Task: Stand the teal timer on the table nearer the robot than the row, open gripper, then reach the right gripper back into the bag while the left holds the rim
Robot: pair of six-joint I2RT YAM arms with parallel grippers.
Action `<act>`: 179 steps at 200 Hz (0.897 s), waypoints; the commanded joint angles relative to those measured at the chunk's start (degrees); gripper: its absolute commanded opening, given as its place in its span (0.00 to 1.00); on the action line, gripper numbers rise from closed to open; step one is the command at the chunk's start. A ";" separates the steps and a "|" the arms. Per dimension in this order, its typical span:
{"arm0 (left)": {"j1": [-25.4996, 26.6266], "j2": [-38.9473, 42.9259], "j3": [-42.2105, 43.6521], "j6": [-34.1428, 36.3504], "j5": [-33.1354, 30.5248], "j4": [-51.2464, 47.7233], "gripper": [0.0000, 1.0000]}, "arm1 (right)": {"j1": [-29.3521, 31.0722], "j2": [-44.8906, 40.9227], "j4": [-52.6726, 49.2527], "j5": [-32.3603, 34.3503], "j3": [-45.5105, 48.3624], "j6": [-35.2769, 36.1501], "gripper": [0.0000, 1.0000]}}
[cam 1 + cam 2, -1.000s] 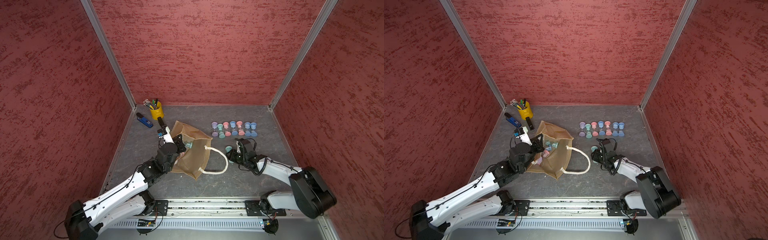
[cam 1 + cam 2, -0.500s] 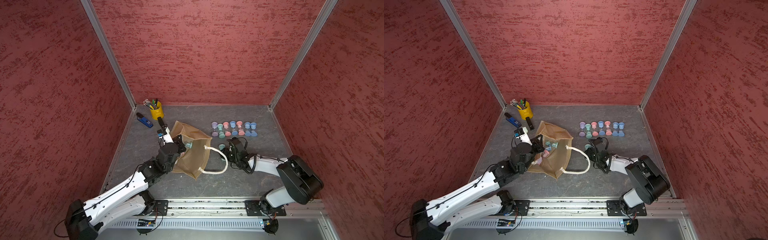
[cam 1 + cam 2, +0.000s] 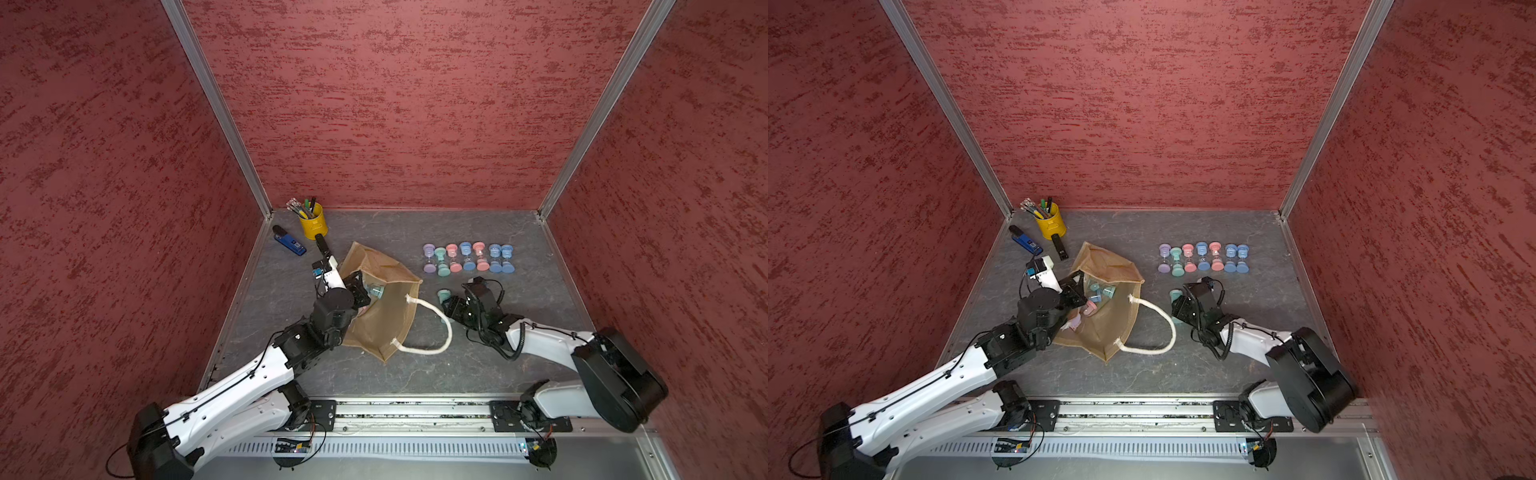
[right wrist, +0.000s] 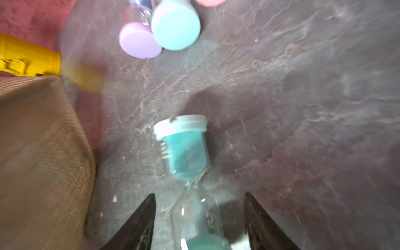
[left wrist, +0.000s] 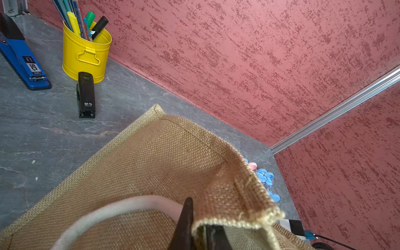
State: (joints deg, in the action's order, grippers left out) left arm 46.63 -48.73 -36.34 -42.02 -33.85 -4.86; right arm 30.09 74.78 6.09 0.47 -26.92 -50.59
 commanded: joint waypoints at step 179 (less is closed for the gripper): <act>-1.18 -2.12 -5.10 7.93 2.70 -2.11 0.00 | 41.99 10.38 2.38 16.09 -21.25 32.57 0.45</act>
State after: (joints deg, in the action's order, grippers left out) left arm 45.91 -51.00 -40.71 -37.08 -33.12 -7.57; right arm 72.27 80.97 9.10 10.44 -47.29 -20.03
